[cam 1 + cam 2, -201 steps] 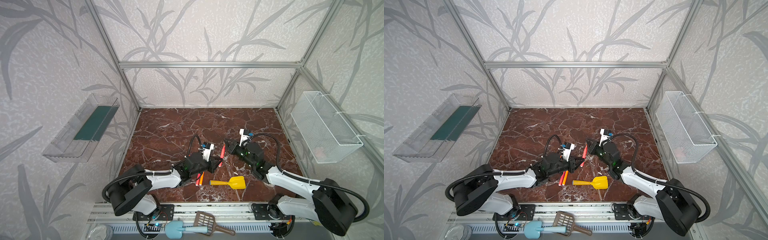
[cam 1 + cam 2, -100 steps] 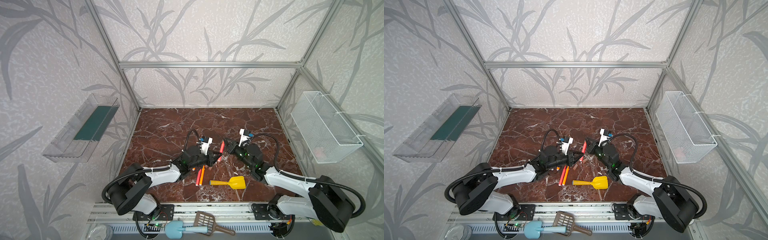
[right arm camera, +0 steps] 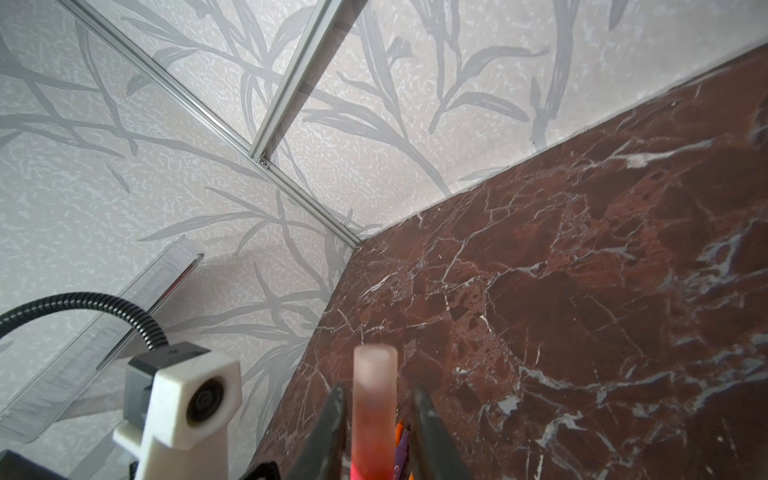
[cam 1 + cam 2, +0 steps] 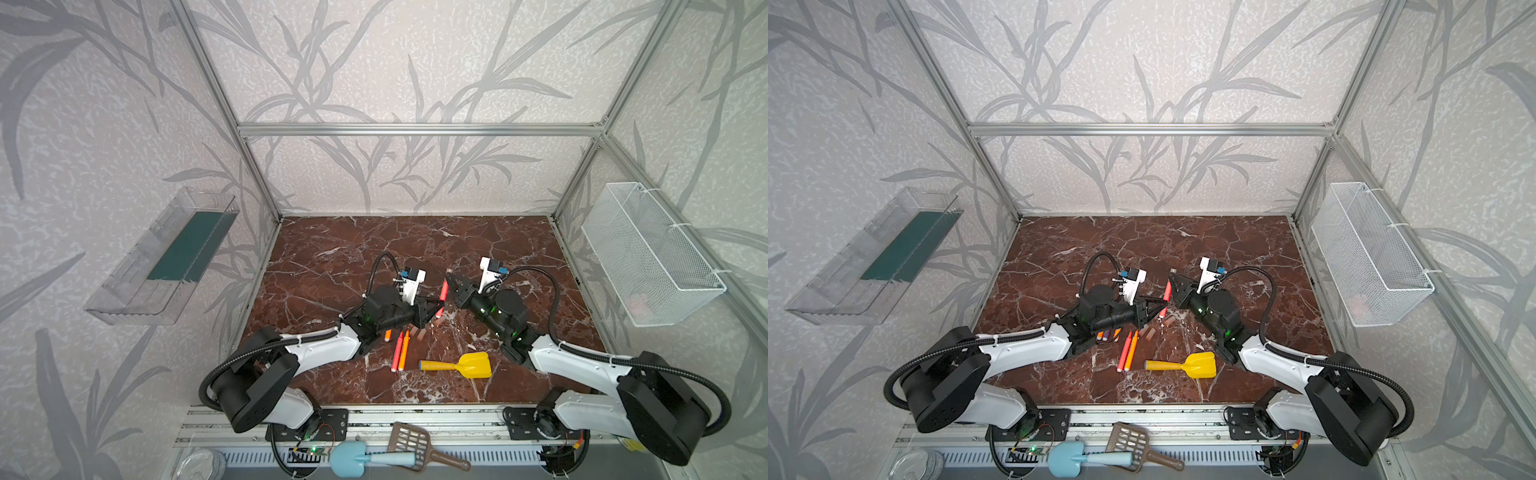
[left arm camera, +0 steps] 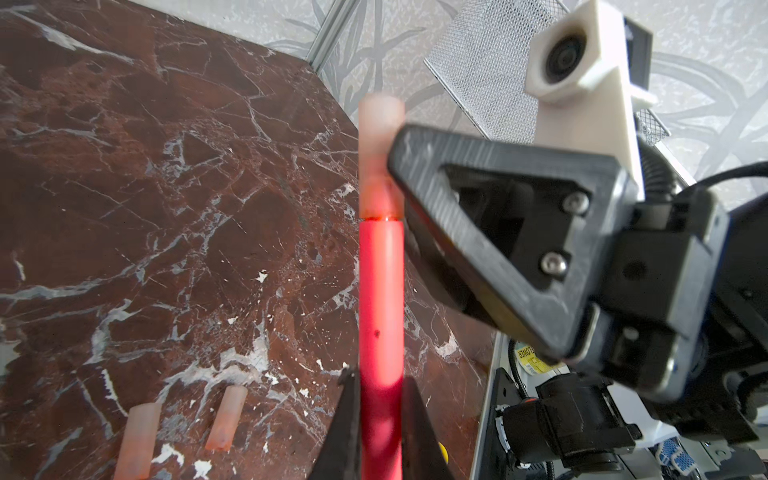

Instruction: Insert the pens into the pen caps

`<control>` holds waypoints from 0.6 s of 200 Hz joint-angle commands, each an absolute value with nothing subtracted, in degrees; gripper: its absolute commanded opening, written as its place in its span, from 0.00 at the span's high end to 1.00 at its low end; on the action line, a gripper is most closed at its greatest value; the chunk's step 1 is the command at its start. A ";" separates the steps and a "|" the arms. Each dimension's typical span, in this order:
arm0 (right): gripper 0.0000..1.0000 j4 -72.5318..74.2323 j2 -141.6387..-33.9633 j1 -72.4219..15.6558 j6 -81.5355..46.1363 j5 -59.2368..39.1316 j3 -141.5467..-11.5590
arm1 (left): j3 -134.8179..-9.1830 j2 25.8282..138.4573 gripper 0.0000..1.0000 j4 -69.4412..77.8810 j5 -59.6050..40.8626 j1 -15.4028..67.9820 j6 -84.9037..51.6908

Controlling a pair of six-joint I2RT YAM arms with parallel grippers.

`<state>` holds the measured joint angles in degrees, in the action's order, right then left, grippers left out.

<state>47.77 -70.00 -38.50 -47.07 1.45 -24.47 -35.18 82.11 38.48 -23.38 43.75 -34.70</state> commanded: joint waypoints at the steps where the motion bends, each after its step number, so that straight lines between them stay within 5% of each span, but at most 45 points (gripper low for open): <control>1: 0.61 43.82 -66.37 -38.94 -46.34 1.85 -23.91 | -36.59 79.41 1.00 38.64 -22.53 43.46 -31.56; 120: 0.47 41.93 -67.04 -38.94 -46.09 -0.56 -25.18 | -34.45 79.79 1.00 38.60 -25.67 46.18 -27.59</control>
